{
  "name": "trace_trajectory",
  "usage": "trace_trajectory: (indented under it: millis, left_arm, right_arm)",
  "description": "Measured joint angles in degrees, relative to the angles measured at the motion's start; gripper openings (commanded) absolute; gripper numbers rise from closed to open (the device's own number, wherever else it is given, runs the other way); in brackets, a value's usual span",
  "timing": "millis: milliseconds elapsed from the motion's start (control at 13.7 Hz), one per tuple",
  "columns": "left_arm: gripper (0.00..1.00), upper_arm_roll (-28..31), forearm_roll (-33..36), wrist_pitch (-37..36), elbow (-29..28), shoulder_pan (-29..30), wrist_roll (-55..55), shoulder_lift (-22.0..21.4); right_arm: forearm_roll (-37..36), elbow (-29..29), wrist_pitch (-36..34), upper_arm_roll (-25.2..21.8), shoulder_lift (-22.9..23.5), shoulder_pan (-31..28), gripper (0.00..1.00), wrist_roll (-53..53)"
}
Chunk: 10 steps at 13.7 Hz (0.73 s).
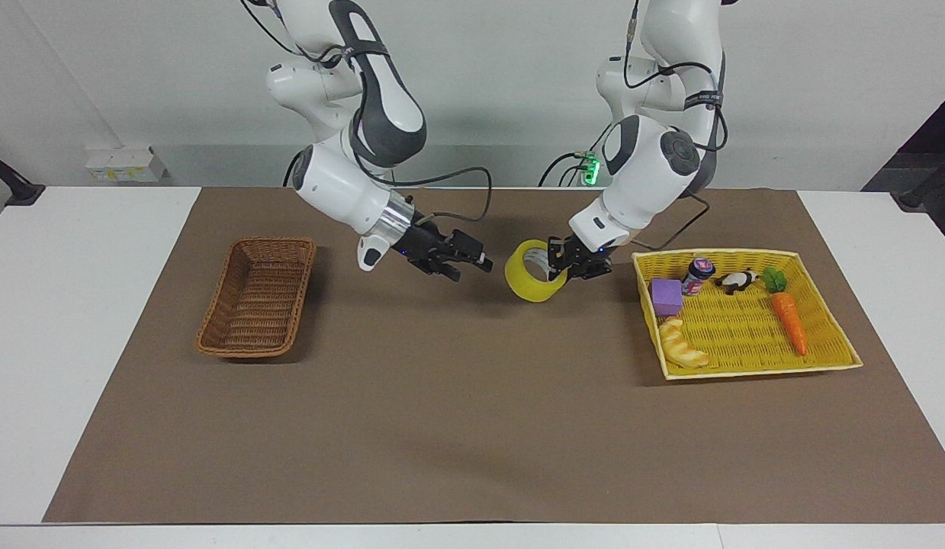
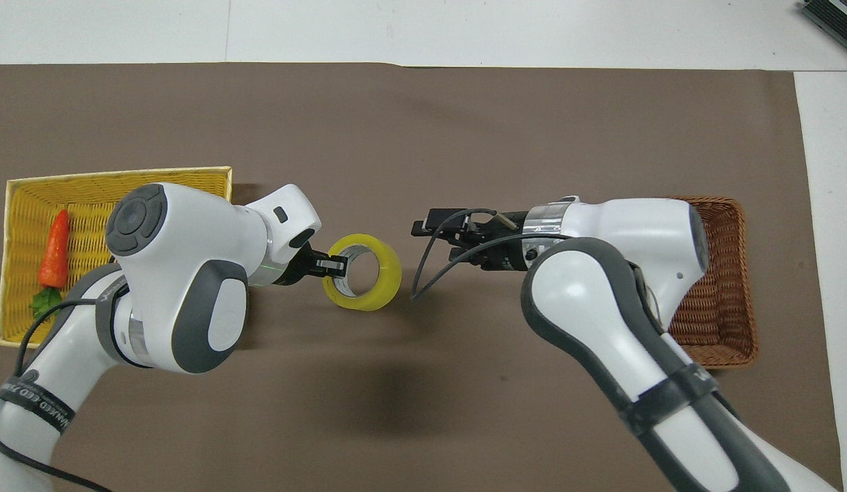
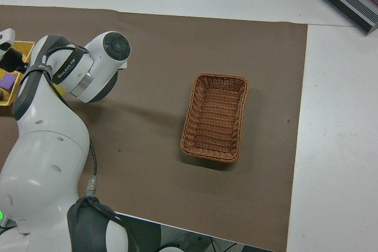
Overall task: Move tape to another basket
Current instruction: 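Lift the tape with the left gripper while the right gripper approaches, then close the right gripper on the tape roll held by the left gripper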
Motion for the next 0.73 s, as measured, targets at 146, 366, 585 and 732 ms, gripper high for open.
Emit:
trace_trajectory:
  millis: [146, 366, 585, 732]
  left_arm:
    - [0.0, -0.04, -0.01, 0.39, -0.02, -0.77, -1.0, -0.02]
    - [0.0, 0.18, 0.0, 1.12, -0.7, -1.0, -1.33, 0.02]
    - [0.0, 0.16, -0.08, 1.62, -0.79, -1.19, -1.33, -0.05]
    - [0.0, 0.01, -0.45, 2.22, -0.7, -1.56, -1.34, -0.18]
  right_arm:
    - [1.48, -0.04, 1.27, 0.0, 2.23, 2.04, 1.0, -0.53]
    - [5.57, 0.11, 4.29, -0.04, 4.16, 3.8, 1.0, -3.49]
    - [7.33, 0.08, 4.28, -0.04, 4.21, 4.37, 1.0, -3.5]
    - [9.42, 0.06, 4.29, -0.02, 4.22, 5.89, 1.0, -3.64]
